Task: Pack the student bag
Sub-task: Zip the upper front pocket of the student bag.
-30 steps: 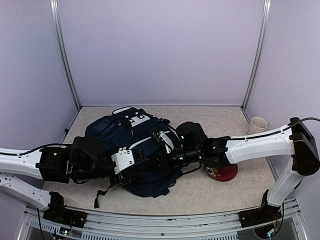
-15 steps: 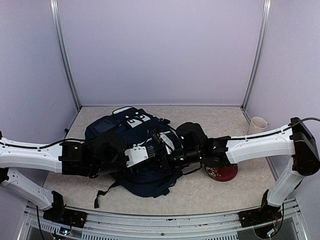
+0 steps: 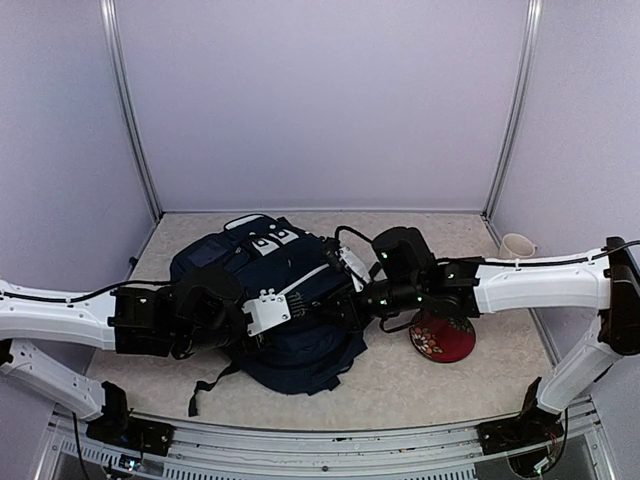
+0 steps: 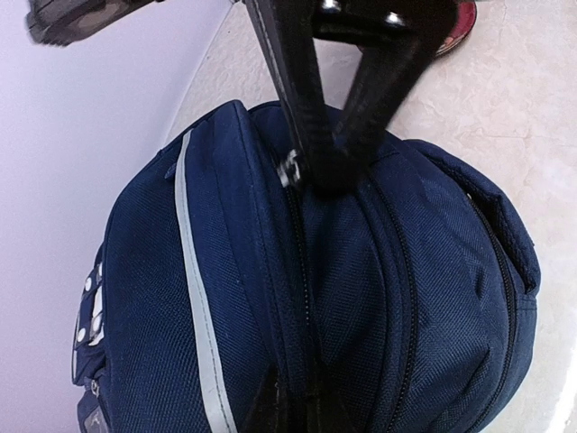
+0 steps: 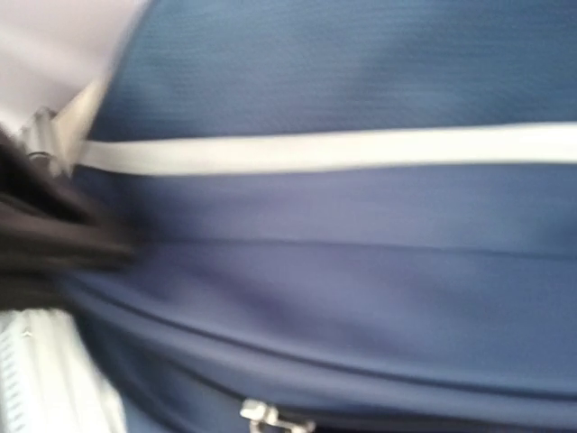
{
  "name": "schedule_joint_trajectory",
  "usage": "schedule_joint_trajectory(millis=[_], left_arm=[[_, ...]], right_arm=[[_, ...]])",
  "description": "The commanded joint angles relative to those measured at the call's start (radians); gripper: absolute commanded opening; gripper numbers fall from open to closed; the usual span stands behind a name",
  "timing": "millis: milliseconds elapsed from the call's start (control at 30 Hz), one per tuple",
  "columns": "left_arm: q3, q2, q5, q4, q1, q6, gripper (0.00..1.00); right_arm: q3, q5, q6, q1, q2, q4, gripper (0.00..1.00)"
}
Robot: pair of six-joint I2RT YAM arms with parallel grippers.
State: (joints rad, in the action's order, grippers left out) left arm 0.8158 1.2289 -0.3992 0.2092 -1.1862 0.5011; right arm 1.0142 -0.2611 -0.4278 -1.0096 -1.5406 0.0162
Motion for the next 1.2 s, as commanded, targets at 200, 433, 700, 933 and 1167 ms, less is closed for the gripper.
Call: schedule_joint_trajectory(millis=[200, 433, 700, 933, 1167], left_arm=[[-0.091, -0.225, -0.019, 0.131, 0.006, 0.005, 0.0], [-0.108, -0.302, 0.04, 0.16, 0.0, -0.014, 0.0], [-0.096, -0.246, 0.049, 0.106, 0.013, -0.045, 0.0], [-0.073, -0.277, 0.048, 0.085, 0.04, -0.044, 0.0], [-0.08, -0.302, 0.065, 0.102, 0.069, -0.057, 0.0]], right_arm=[[0.014, 0.124, 0.253, 0.287, 0.11, 0.346, 0.0], [0.111, 0.135, 0.371, 0.397, -0.009, 0.33, 0.0], [0.014, -0.101, 0.315, 0.37, 0.016, 0.179, 0.0], [0.103, -0.128, 0.302, 0.364, 0.021, 0.203, 0.0], [0.11, -0.149, 0.313, 0.362, -0.017, 0.181, 0.0]])
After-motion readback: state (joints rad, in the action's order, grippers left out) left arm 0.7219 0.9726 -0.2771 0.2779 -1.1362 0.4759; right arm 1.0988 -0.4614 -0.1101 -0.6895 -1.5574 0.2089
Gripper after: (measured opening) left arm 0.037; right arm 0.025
